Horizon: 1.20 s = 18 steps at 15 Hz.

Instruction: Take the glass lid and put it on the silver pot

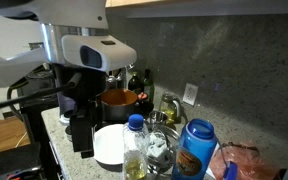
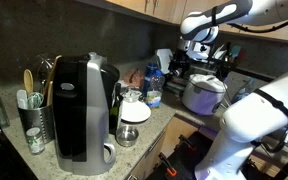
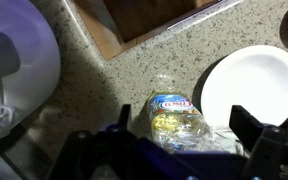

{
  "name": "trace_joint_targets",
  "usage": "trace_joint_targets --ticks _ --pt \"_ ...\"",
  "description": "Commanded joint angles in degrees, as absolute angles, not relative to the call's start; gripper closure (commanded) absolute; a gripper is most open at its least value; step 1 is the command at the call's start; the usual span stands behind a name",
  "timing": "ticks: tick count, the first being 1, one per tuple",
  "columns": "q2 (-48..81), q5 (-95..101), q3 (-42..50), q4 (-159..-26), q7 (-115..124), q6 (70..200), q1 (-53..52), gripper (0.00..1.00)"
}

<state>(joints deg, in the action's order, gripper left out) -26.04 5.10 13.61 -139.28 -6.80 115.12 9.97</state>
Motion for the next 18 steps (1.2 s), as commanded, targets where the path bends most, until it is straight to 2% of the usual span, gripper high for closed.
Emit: trace_joint_targets --ticks 1,9,18 --pt "-25.95 4.84 13.18 -139.18 -7.03 115.02 10.55 0.00" --pt "-25.09 4.02 11.75 -139.58 -6.88 115.15 9.00 0.00" --pt "-10.71 -3.20 7.37 -129.99 -12.65 113.75 0.62 0.00"
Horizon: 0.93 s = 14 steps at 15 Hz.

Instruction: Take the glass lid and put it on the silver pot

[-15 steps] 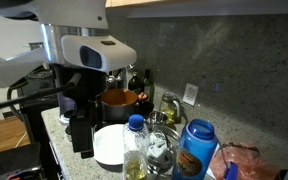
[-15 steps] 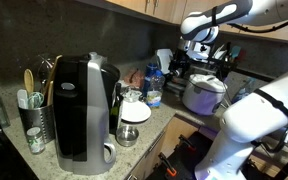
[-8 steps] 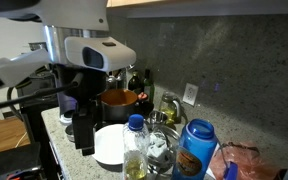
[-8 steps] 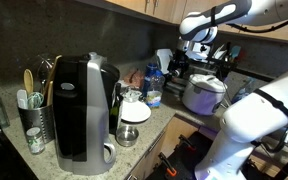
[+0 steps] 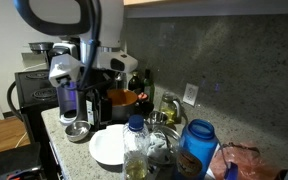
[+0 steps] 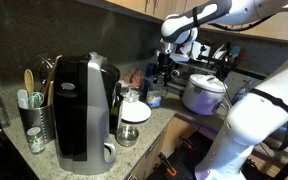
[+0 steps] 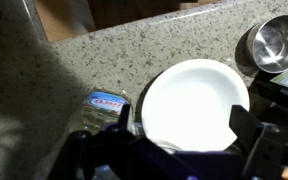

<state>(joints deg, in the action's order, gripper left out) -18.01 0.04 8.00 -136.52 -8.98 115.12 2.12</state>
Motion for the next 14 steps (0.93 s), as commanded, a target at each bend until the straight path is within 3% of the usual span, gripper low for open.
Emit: trace_joint_targets --ticks 1,14 --pt "-8.27 -4.51 7.17 -127.66 -13.76 113.29 0.11 0.00" --pt "27.69 -11.64 5.20 -90.15 -3.26 113.75 5.27 0.00"
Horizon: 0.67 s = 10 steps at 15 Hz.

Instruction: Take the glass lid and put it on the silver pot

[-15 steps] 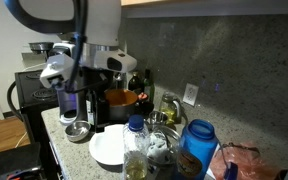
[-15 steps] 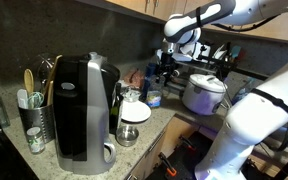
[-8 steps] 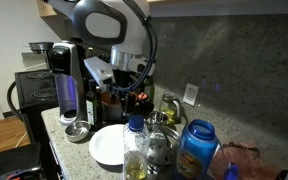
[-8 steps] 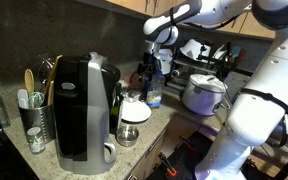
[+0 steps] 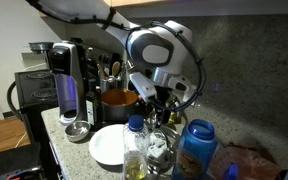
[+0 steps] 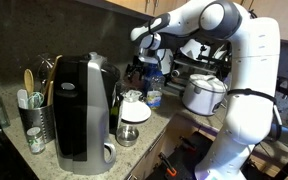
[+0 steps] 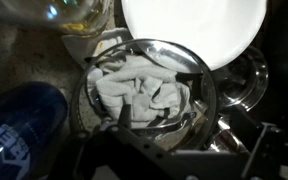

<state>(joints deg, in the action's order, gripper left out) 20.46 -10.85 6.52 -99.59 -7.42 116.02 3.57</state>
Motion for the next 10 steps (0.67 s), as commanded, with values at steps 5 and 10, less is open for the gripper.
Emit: trace_joint_targets --ticks 5,10 --pt "33.74 -9.81 4.86 -82.00 4.16 112.15 4.71 0.00" --pt "33.41 -7.85 4.77 -81.13 8.38 108.67 4.12 0.00"
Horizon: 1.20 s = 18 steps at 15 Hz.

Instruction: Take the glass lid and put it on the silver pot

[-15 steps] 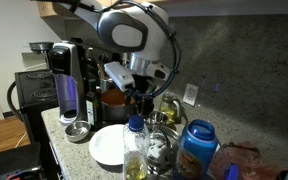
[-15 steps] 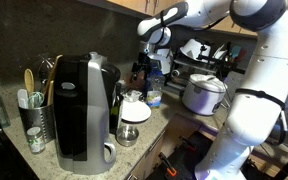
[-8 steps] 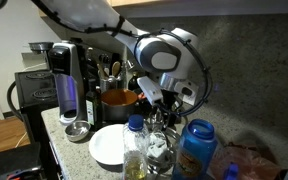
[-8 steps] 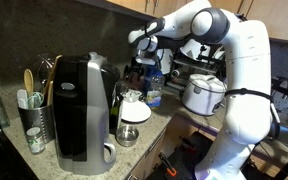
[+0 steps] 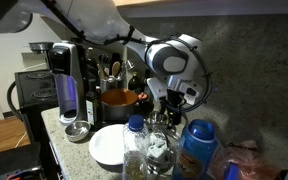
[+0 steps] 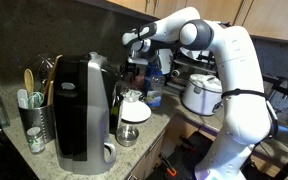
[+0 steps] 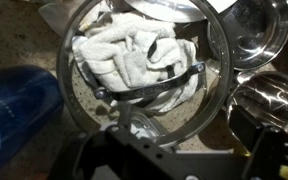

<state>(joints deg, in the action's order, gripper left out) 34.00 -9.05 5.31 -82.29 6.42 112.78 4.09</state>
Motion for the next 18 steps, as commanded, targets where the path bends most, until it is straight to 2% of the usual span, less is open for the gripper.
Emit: trace_joint_targets --ticks 1,8,18 --pt "31.97 -8.31 4.08 -82.59 5.77 107.84 4.72 0.00" --pt "32.20 -6.68 4.90 -83.88 6.85 110.32 4.03 0.00" --pt "25.22 -6.59 8.83 -99.68 32.99 130.37 -0.07 0.00"
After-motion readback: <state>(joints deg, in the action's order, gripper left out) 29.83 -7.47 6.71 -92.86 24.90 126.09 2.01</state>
